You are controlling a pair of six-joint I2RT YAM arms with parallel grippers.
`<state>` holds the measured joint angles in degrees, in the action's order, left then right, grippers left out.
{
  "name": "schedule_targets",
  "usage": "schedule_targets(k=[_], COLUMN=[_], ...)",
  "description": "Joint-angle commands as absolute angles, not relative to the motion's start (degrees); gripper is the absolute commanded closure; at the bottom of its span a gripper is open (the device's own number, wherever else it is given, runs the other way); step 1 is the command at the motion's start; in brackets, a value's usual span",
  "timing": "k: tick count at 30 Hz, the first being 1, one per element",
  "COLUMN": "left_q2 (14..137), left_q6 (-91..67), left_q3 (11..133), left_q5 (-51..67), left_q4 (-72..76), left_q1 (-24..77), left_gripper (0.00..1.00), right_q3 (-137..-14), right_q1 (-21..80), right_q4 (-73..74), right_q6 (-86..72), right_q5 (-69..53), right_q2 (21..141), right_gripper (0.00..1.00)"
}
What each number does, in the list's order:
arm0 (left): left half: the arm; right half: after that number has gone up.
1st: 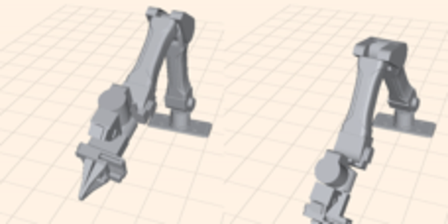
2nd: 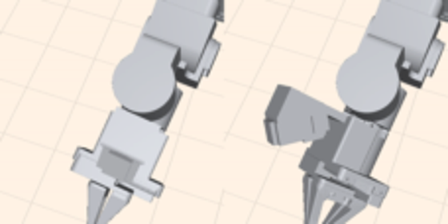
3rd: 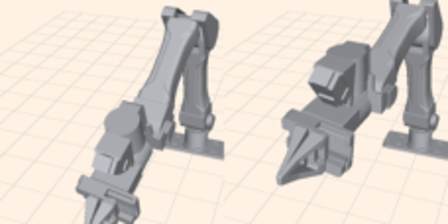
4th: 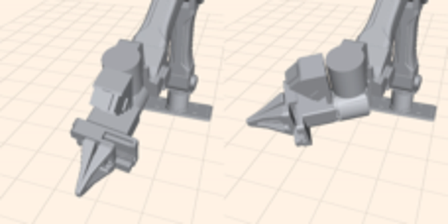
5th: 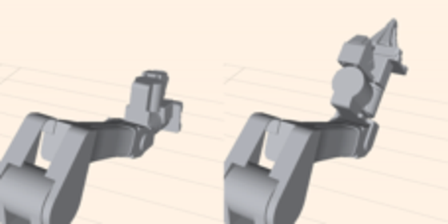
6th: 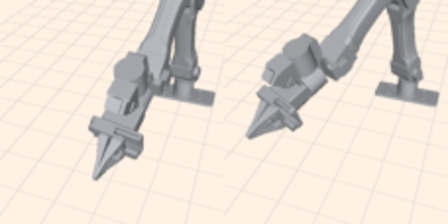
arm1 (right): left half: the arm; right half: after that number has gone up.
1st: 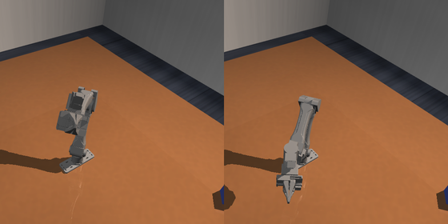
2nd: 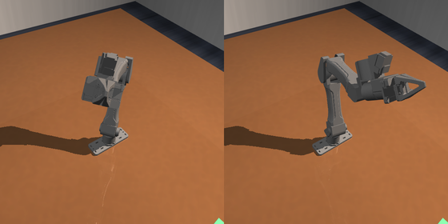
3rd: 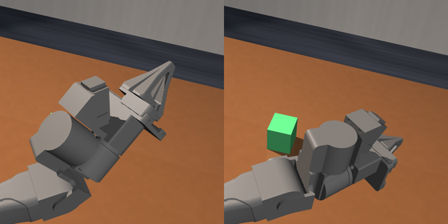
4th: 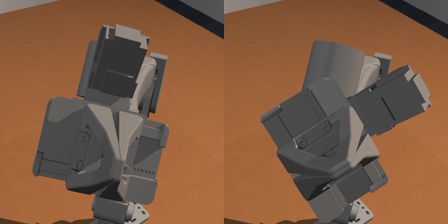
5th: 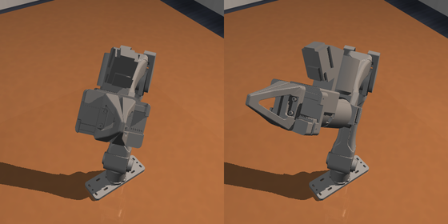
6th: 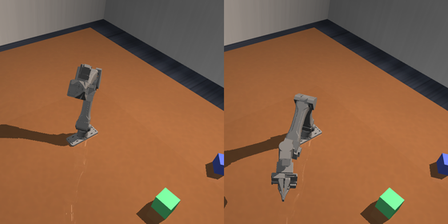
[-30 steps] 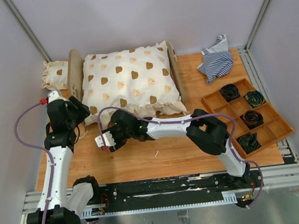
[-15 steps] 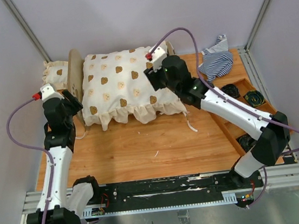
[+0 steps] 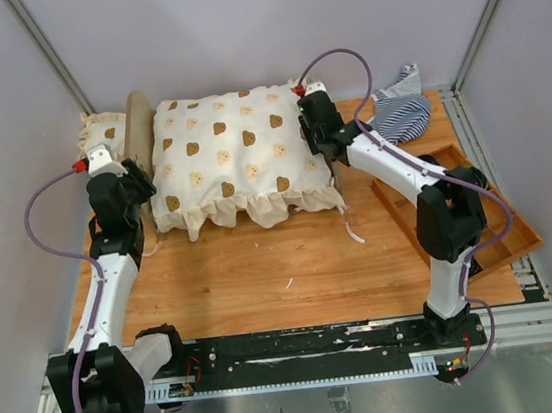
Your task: Set up the pet bed
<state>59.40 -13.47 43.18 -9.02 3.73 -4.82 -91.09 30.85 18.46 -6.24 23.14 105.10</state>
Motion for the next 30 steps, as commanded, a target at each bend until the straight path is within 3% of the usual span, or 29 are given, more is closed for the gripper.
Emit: schedule_targets(k=[1, 7, 11, 21, 24, 30], left_q2=[60.57, 64.55, 66.20, 68.65, 68.29, 69.18], left_q6=[-11.13, -10.77, -13.24, -19.55, -20.73, -18.99], left_q3=[41.96, 43.54, 44.76, 46.20, 48.93, 61.65], left_q5=[-4.18, 0.88, 7.51, 20.23, 18.48, 3.44], left_q4=[11.63, 14.64, 15.54, 16.10, 11.19, -8.66], left_q1=[-5.25, -5.27, -5.25, -5.10, -5.10, -5.08], left_gripper=[0.51, 0.57, 0.63, 0.66, 0.53, 0.29], right_q3=[-95.01, -84.74, -76.92, -63.50, -60.88, -59.10], right_q1=[29.00, 29.28, 29.37, 29.62, 29.62, 29.53], right_q4=[24.90, 25.15, 24.69, 23.17, 21.97, 22.51], right_q6=[-11.54, -12.44, -15.29, -24.88, -26.38, -24.15], right_q5=[26.63, 24.32, 23.44, 23.03, 23.37, 21.78], right_q2=[108.10, 100.80, 94.05, 80.58, 77.08, 71.22], right_gripper=[0.62, 0.88, 0.98, 1.00, 0.90, 0.46])
